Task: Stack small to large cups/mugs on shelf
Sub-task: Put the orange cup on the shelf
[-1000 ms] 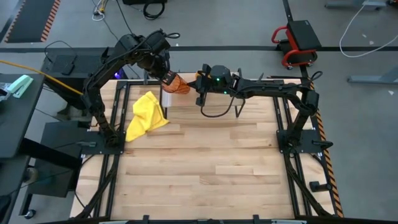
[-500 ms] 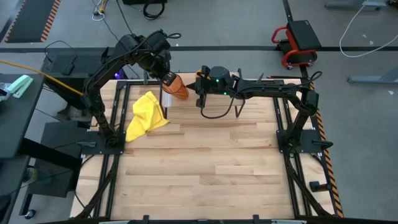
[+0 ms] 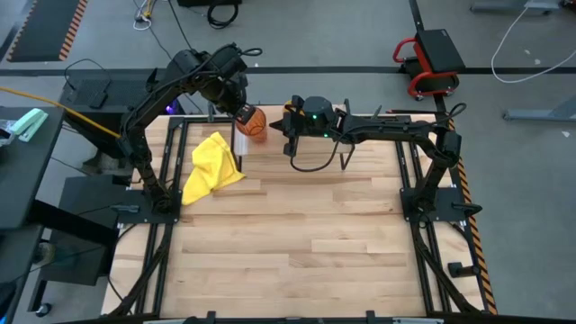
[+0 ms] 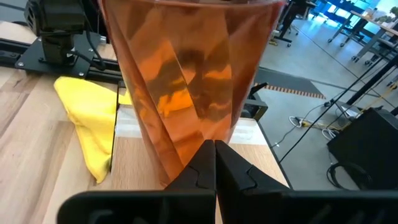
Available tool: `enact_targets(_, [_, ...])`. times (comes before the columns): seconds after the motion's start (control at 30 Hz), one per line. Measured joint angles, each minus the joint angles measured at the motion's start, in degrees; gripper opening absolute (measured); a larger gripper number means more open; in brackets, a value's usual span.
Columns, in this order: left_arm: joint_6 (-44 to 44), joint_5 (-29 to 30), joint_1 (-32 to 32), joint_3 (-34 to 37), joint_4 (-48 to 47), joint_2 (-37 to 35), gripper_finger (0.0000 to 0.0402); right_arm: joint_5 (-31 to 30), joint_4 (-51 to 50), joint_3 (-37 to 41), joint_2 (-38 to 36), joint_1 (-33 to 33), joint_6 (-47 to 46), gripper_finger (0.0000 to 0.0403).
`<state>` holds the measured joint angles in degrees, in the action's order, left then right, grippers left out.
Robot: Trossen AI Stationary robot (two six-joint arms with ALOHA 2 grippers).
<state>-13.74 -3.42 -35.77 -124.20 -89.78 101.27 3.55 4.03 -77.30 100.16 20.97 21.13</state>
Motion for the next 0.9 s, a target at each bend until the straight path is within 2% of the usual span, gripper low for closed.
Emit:
enact_targets(0.27, [0.0,0.28,-0.06,0.0,-0.15,0.0,0.0053,-0.09,-0.2,0.0,0.0,-0.18,-0.16,0.0002])
enact_targets(0.47, [0.03,3.72,-0.09,0.0,-0.2,0.0,0.0065,-0.14,-0.79,0.0,0.0,-1.27,-0.13,0.0002])
enact_targets(0.9, [0.03,4.36,-0.43,0.0,0.96,0.0,0.0091,-0.02,-1.03,0.0,0.0,-3.61,0.01,0.0002])
